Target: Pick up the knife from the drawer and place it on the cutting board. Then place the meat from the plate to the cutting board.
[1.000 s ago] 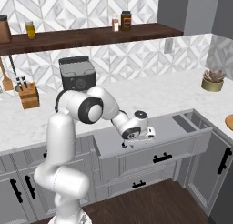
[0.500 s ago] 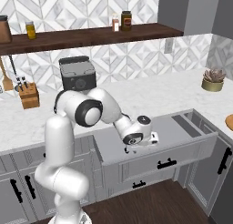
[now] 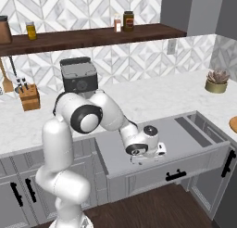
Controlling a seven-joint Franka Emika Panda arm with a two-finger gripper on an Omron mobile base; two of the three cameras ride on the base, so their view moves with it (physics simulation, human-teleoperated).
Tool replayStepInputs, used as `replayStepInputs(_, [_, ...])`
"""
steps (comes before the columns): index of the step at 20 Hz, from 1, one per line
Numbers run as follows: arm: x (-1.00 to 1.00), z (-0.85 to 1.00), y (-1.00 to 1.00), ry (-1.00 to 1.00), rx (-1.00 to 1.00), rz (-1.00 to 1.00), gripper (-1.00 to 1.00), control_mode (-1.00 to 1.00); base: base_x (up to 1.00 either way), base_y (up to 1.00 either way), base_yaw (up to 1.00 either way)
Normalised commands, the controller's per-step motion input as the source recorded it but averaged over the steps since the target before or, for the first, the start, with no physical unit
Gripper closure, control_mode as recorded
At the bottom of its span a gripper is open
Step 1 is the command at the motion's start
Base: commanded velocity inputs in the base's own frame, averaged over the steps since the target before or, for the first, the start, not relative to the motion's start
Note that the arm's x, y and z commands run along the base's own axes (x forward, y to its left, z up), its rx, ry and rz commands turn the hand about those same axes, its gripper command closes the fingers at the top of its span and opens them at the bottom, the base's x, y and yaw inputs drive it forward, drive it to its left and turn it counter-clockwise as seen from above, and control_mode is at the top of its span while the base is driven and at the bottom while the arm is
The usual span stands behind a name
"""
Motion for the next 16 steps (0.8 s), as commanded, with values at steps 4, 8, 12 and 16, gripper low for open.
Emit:
replayStepInputs(4, [0.00, 0.25, 0.02, 0.00, 0.00, -0.02, -1.00, -1.00, 0.00, 0.00, 0.00])
replayStepInputs(8, [0.00, 0.70, 0.11, 0.00, -0.03, -0.07, -1.00, -1.00, 0.00, 0.00, 0.00])
replayStepInputs(12, [0.05, 0.74, 0.23, 0.00, -0.05, -0.05, -1.00, -1.00, 0.00, 0.00, 0.00])
replayStepInputs(16, [0.18, 0.54, 0.53, -0.01, -0.09, -0.08, -1.00, -1.00, 0.00, 0.00, 0.00])
